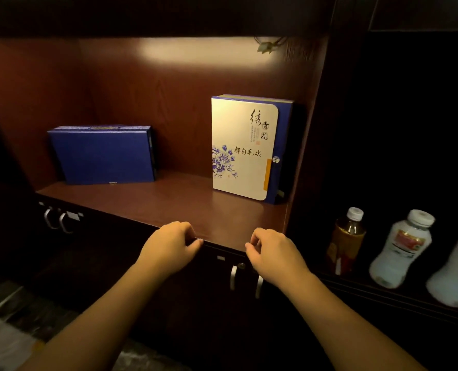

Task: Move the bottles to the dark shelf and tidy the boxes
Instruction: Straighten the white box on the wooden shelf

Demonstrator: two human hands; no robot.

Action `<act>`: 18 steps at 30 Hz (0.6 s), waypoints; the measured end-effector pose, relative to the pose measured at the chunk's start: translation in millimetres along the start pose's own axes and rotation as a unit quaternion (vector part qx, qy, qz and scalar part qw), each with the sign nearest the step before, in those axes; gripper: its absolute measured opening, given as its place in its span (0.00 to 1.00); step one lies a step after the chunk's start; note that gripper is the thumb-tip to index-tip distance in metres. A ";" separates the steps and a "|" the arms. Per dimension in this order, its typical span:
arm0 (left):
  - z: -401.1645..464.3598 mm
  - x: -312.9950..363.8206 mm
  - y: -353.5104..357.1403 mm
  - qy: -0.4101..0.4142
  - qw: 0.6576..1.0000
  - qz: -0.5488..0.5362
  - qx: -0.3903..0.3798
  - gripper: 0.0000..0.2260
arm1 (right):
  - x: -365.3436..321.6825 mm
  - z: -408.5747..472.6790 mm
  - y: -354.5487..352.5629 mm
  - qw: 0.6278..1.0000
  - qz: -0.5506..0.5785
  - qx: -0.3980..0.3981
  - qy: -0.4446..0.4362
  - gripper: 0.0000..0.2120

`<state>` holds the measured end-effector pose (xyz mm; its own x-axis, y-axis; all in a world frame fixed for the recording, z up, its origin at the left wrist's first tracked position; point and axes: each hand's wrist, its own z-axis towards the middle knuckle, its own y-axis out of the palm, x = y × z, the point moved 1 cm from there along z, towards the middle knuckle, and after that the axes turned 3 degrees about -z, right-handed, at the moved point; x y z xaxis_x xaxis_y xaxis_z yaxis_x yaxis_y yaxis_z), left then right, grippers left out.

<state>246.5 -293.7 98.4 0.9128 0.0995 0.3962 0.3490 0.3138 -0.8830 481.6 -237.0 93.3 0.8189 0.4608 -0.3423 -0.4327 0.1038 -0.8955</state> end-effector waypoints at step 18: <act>209.3 -47.9 64.9 0.032 0.999 0.035 -0.022 0.13 | 39.3 175.4 73.3 0.995 0.004 0.026 0.099 0.11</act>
<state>181.0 -80.6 74.8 0.9464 0.0592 0.3175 0.2915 0.2667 -0.9186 415.9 -56.7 64.1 0.8709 0.2801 -0.4038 -0.4547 0.1475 -0.8784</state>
